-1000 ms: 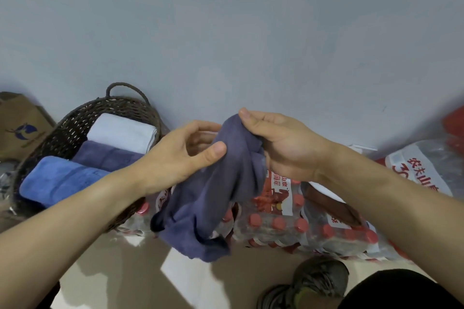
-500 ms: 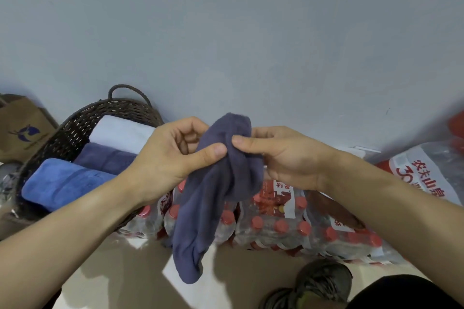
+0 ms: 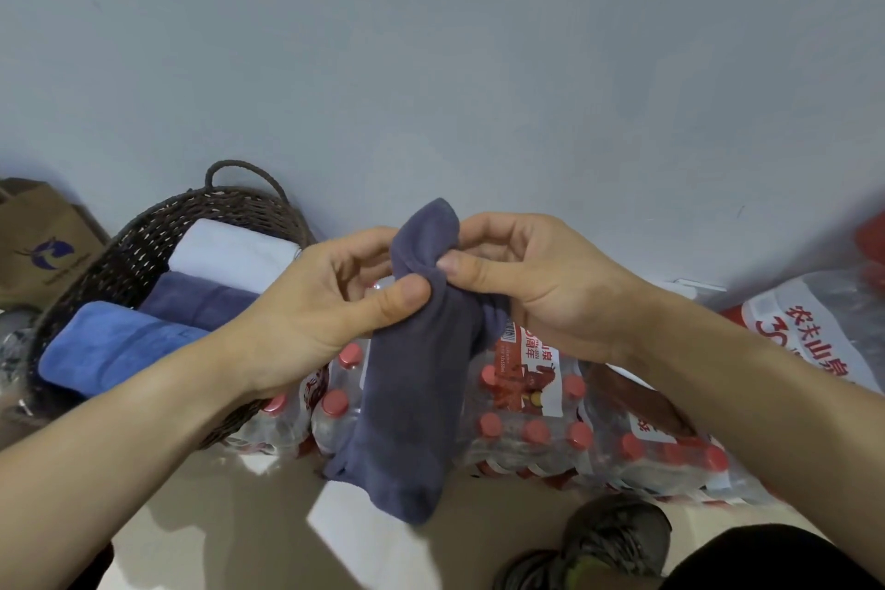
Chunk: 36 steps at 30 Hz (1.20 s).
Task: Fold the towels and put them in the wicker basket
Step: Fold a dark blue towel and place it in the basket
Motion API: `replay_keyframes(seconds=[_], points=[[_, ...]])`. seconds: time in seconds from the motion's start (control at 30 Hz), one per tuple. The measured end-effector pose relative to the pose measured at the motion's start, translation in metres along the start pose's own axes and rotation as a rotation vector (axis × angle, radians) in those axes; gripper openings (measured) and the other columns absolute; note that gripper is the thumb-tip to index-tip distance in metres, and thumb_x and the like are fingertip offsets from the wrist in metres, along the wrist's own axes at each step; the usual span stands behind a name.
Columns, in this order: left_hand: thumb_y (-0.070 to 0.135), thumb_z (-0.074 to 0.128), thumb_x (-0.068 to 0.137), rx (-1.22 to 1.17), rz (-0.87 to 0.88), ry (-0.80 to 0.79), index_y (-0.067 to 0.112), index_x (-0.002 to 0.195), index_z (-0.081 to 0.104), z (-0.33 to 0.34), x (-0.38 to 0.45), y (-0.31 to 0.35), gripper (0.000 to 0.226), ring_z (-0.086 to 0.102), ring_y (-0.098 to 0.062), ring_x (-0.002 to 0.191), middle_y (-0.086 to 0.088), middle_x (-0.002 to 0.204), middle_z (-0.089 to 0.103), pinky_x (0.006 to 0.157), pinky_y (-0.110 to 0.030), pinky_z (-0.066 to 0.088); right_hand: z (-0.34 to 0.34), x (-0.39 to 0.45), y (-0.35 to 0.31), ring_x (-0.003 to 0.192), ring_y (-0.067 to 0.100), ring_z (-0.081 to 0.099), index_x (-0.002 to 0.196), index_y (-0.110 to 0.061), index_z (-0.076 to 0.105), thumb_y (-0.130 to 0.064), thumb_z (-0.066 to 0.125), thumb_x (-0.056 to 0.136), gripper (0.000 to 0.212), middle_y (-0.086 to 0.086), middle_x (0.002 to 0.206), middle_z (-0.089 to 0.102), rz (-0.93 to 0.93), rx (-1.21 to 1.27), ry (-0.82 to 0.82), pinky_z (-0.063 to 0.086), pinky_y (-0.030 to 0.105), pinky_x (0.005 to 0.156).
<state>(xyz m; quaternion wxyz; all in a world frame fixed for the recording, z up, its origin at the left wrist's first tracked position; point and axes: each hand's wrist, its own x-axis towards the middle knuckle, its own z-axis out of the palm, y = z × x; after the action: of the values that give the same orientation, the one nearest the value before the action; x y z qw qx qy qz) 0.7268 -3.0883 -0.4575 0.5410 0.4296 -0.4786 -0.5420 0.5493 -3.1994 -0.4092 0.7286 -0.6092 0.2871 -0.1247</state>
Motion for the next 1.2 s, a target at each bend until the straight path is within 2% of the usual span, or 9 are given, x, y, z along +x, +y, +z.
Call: replay_keyframes(seconds=[0.1, 0.23, 0.4, 0.57, 0.63, 0.73, 0.8, 0.97, 1.2], points=[[0.024, 0.074, 0.083, 0.006, -0.001, 0.08, 0.007, 0.113, 0.066, -0.001, -0.002, 0.0, 0.036, 0.066, -0.03, 0.11, -0.016, 0.114, 0.07, 0.091, -0.034, 0.054, -0.002, 0.0, 0.0, 0.084, 0.024, 0.073, 0.089, -0.013, 0.073, -0.029, 0.084, 0.062, 0.033, 0.018, 0.09, 0.073, -0.003, -0.116, 0.105, 0.057, 0.035, 0.077], [0.014, 0.075, 0.079, 0.048, -0.051, -0.04, 0.014, 0.119, 0.066, -0.001, -0.004, 0.005, 0.04, 0.069, -0.024, 0.097, -0.012, 0.11, 0.072, 0.082, -0.04, 0.055, -0.004, -0.002, 0.0, 0.064, 0.011, 0.066, 0.081, -0.015, 0.07, -0.027, 0.086, 0.059, 0.03, 0.002, 0.067, 0.068, 0.015, -0.166, 0.106, 0.051, 0.023, 0.059], [0.018, 0.081, 0.078, 0.159, -0.06, -0.074, 0.014, 0.098, 0.075, 0.003, -0.009, 0.004, 0.022, 0.069, -0.015, 0.086, -0.011, 0.091, 0.075, 0.073, -0.026, 0.055, -0.006, -0.01, -0.003, 0.076, 0.02, 0.059, 0.081, -0.022, 0.073, -0.034, 0.077, 0.079, 0.013, 0.014, 0.081, 0.063, 0.022, -0.339, -0.105, 0.047, 0.031, 0.07], [0.037, 0.083, 0.068, 0.296, -0.013, -0.026, -0.004, 0.083, 0.067, 0.005, -0.01, 0.001, 0.046, 0.059, -0.03, 0.073, -0.025, 0.083, 0.066, 0.068, -0.047, 0.048, -0.017, -0.018, -0.009, 0.072, 0.007, 0.062, 0.101, -0.019, 0.073, -0.029, 0.064, 0.089, 0.018, 0.003, 0.082, 0.067, 0.222, -0.347, -0.434, 0.047, 0.014, 0.066], [0.038, 0.081, 0.07, 0.276, -0.025, -0.036, -0.007, 0.077, 0.061, 0.007, -0.01, -0.002, 0.049, 0.056, -0.023, 0.07, -0.023, 0.076, 0.062, 0.066, -0.035, 0.046, -0.021, -0.02, -0.008, 0.069, 0.004, 0.062, 0.094, -0.02, 0.073, -0.027, 0.066, 0.088, 0.012, -0.005, 0.078, 0.067, 0.251, -0.373, -0.478, 0.047, 0.013, 0.064], [0.037, 0.075, 0.081, 0.271, -0.072, -0.077, 0.006, 0.076, 0.069, 0.008, -0.01, -0.002, 0.031, 0.063, -0.024, 0.069, -0.014, 0.071, 0.067, 0.062, -0.036, 0.05, -0.032, -0.023, -0.003, 0.063, 0.013, 0.054, 0.086, -0.012, 0.069, -0.022, 0.074, 0.085, 0.011, 0.001, 0.072, 0.06, 0.284, -0.445, -0.489, 0.043, 0.022, 0.059], [0.035, 0.069, 0.086, 0.263, -0.112, -0.124, 0.009, 0.082, 0.072, 0.007, -0.01, -0.003, 0.027, 0.069, -0.024, 0.071, -0.008, 0.076, 0.072, 0.062, -0.035, 0.054, -0.042, -0.028, -0.002, 0.066, 0.016, 0.058, 0.081, -0.014, 0.068, -0.019, 0.076, 0.084, 0.009, 0.003, 0.073, 0.062, 0.346, -0.443, -0.521, 0.046, 0.024, 0.061], [0.041, 0.072, 0.083, 0.443, -0.197, -0.331, 0.004, 0.074, 0.055, 0.0, -0.01, -0.008, 0.041, 0.047, -0.01, 0.057, 0.0, 0.061, 0.05, 0.052, -0.023, 0.038, -0.07, -0.038, 0.005, 0.078, 0.011, 0.068, 0.082, -0.028, 0.071, -0.011, 0.071, 0.089, 0.018, -0.007, 0.083, 0.072, 0.422, -0.446, -0.594, 0.052, 0.02, 0.07], [0.045, 0.077, 0.078, 0.396, -0.481, -0.456, 0.012, 0.077, 0.072, -0.036, -0.001, -0.014, 0.033, 0.059, -0.007, 0.068, 0.004, 0.072, 0.066, 0.062, -0.019, 0.045, -0.124, -0.05, 0.036, 0.105, 0.031, 0.068, 0.108, -0.003, 0.068, -0.007, 0.073, 0.084, 0.025, 0.017, 0.112, 0.071, 0.629, -0.383, -0.437, 0.054, 0.036, 0.087]])
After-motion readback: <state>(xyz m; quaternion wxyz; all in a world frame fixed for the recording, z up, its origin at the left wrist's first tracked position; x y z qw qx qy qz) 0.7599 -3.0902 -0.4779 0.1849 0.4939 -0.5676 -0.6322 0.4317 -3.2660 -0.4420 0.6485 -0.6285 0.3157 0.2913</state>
